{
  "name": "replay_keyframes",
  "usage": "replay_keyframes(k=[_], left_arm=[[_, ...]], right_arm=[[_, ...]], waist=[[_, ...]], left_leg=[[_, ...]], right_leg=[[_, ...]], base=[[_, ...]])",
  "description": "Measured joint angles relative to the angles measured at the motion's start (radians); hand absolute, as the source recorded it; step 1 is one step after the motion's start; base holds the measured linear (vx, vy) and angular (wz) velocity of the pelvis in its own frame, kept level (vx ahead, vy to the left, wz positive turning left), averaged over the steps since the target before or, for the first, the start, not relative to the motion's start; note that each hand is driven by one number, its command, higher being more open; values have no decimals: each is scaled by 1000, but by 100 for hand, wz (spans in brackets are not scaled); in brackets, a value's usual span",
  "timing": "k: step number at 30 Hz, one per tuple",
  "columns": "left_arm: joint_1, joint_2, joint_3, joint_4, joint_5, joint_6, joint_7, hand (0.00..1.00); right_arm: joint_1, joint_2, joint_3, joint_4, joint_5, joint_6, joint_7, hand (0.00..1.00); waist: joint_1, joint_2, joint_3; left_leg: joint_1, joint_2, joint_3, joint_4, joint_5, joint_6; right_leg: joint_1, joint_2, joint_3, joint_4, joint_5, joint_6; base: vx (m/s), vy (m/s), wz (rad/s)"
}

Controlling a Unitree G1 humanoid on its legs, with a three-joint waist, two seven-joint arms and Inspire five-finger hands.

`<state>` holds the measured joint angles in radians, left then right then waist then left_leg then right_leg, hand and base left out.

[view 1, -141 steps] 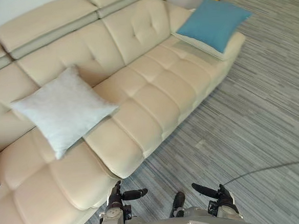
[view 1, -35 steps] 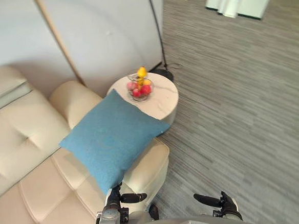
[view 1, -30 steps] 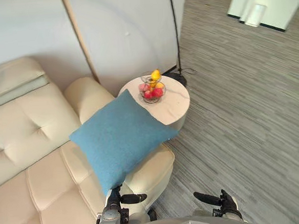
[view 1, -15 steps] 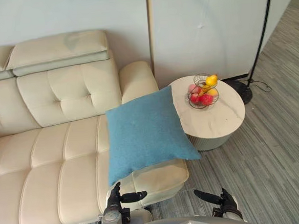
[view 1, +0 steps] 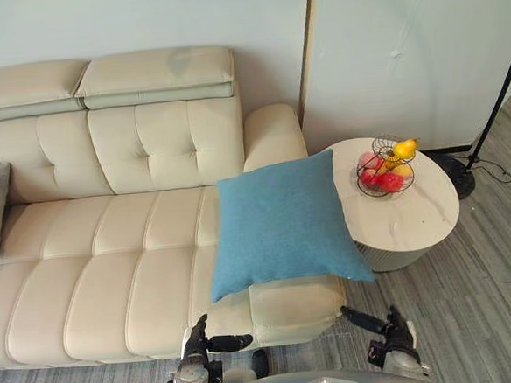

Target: Pick up cushions and gather them together orderly.

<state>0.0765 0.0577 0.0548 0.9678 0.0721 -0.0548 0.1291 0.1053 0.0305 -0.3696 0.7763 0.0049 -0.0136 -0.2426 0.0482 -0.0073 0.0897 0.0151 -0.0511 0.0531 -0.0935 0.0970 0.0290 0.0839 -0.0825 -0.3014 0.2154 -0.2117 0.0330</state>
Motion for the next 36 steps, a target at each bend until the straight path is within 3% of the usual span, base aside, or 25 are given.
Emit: replay_keyframes(k=[6, 10, 21, 25, 30, 36], left_arm=[[23, -1, 12, -6, -42, 0, 3, 100], [68, -2, 88, -67, -60, 0, 6, 100], [103, 43, 128, -269, -132, 1, 37, 100], [103, 33, 120, -339, -183, 0, 53, 100], [97, 30, 27, -397, -208, 0, 81, 100], [5, 29, -101, -401, -220, -1, 83, 100]], right_arm=[[24, -48, -88, -251, 15, 0, -41, 100], [28, -87, -147, -345, 11, 0, -67, 100], [-19, -117, -155, -401, 27, -8, -62, 100], [-35, -125, -88, -401, 130, -20, -48, 100], [-49, -124, 54, -385, 182, -28, -26, 100], [-168, -105, 200, -291, 193, -32, 0, 100]], waist=[[-8, 23, -10], [-12, 26, -14], [-13, 18, -20], [-19, 26, -15], [-28, 31, -11], [-24, 6, 23]], left_leg=[[-8, -4, 9, 0, 2, 2], [-10, -8, 12, 0, 0, 4], [16, -22, -15, 5, 2, 16], [14, -19, -15, 0, 1, 15], [-15, -17, -21, 0, 3, 9], [-65, -17, -37, 6, 19, 13]], right_leg=[[7, 2, 7, -31, 7, 10], [19, 0, 7, -53, 14, 22], [59, -2, 34, -79, 19, 16], [58, 2, 41, -86, 17, 14], [29, 6, 41, -90, 16, 11], [-11, 13, 30, -94, 21, 5]], base=[[-125, 38, 2], [1, 12, 1], [46, -5, 6], [-55, -14, -3], [-48, 5, 4], [15, -17, 7]])
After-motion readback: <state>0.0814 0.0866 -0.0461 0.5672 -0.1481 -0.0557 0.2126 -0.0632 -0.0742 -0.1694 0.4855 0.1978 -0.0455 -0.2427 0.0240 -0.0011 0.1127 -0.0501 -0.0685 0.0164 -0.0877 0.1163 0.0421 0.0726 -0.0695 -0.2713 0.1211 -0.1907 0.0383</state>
